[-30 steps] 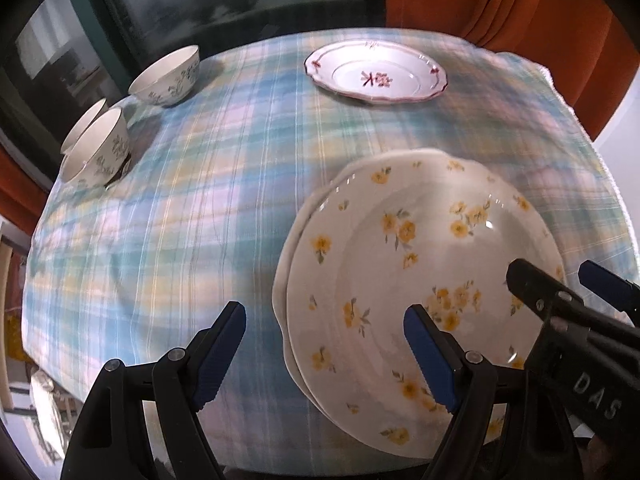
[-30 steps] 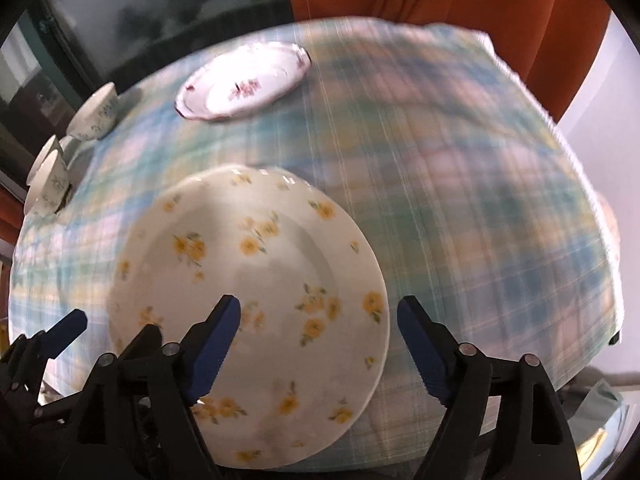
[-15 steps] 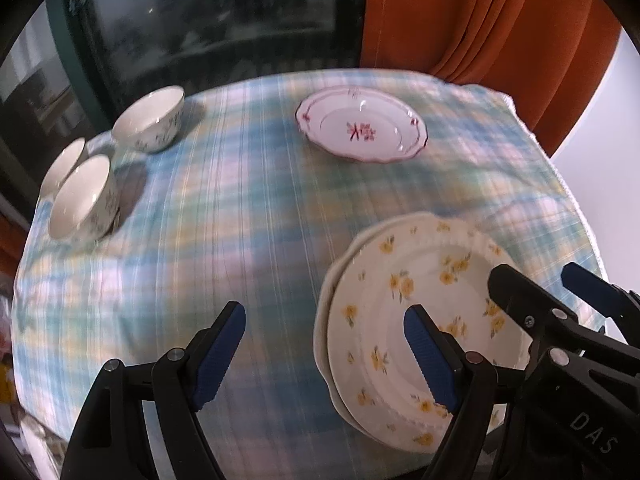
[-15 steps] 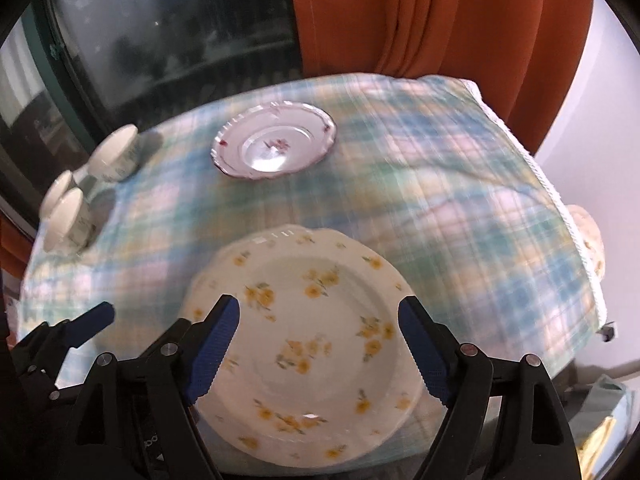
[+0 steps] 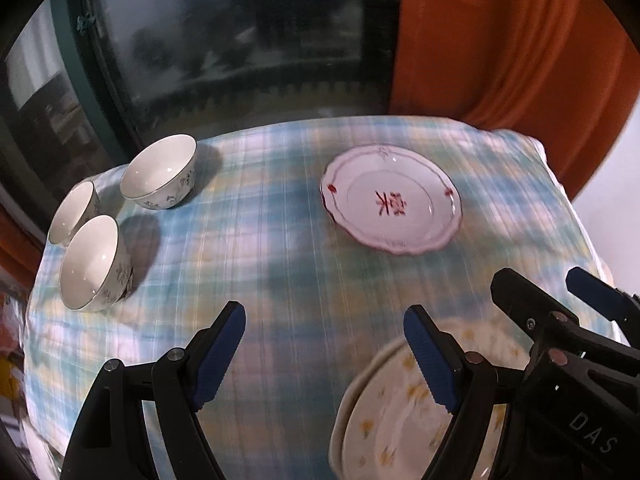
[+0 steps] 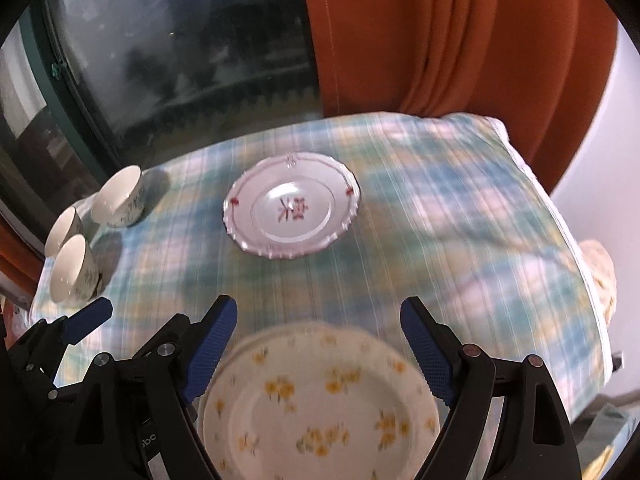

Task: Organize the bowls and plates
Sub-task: 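Move both tools toward the small red-rimmed plate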

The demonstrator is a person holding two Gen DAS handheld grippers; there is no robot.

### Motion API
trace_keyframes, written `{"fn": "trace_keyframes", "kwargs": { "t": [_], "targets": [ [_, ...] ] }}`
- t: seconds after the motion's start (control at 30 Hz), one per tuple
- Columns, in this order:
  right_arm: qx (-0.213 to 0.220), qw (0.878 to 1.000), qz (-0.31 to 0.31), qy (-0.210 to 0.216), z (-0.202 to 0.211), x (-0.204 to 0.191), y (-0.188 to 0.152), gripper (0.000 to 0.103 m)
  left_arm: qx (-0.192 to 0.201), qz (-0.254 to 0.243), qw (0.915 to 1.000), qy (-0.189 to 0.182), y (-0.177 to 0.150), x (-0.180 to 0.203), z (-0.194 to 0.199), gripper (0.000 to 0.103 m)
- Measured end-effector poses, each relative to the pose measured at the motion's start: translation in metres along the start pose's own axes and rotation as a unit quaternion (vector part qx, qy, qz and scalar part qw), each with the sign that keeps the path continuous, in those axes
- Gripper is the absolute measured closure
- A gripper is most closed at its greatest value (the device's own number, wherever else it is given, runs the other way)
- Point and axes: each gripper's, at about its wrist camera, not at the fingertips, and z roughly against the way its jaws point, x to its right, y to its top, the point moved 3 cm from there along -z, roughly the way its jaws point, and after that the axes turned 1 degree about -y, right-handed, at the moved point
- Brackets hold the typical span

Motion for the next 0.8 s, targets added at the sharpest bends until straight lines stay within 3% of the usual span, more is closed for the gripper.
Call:
{"fn": "trace_keyframes", "kwargs": {
  "t": [0.3,0.47,0.6,0.8],
  "targets": [
    [0.015,0.999,0.002,0.048,-0.046,0.015,0.062,0.017,0.003,0.036,0.9988,0.033,0.051,0.012,-0.037,0.020],
    [0.006,0.998,0.024,0.050,-0.077,0.019,0.086,0.017,-0.004,0.064,0.9971,0.042,0.066,0.014,-0.065,0.022],
    [0.009,0.998,0.018,0.052,-0.103,0.027,0.099,0.017,-0.011,0.059,0.9973,0.042,0.079,0.020,-0.086,0.031],
    [-0.001,0.999,0.021,0.041,-0.140,0.030,0.109,0.017,-0.026,0.056,0.9954,0.074,0.086,0.021,-0.118,0.034]
  ]
}}
